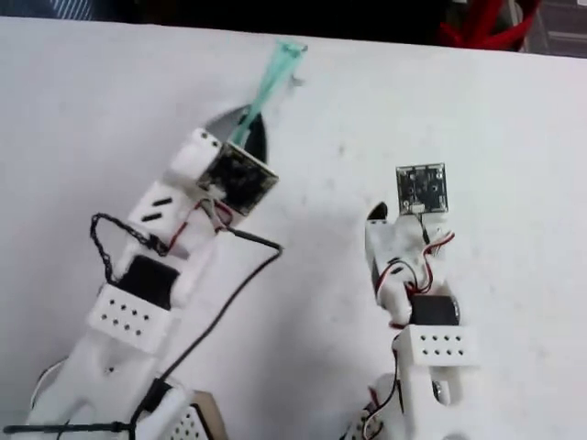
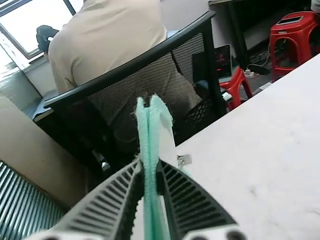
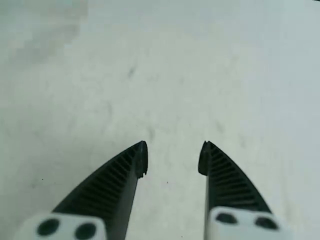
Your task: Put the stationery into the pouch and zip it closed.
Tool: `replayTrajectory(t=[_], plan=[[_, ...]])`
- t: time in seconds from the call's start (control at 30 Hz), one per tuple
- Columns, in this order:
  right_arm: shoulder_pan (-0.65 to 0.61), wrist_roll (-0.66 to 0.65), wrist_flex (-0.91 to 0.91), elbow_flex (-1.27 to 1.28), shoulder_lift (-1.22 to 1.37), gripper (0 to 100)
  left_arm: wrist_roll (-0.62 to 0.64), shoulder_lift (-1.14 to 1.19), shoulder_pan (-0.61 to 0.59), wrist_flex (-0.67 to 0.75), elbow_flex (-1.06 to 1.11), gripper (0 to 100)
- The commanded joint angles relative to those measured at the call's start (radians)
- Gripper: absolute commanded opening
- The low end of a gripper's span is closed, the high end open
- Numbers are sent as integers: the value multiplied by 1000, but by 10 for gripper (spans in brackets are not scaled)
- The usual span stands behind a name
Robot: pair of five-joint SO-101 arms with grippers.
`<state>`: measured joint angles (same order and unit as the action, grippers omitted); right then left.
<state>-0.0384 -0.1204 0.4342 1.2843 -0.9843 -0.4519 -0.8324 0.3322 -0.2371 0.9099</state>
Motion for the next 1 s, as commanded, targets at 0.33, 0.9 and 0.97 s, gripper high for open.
replayTrajectory(t=[0.33, 0.9, 0.97], plan=[[36, 9, -18, -9, -16, 165, 31, 170, 174, 123, 153, 107], [70, 11, -39, 0, -15, 166, 350, 77, 205, -692, -334, 255], [70, 11, -39, 2, -15, 166, 325, 77, 171, -753, -374, 250]])
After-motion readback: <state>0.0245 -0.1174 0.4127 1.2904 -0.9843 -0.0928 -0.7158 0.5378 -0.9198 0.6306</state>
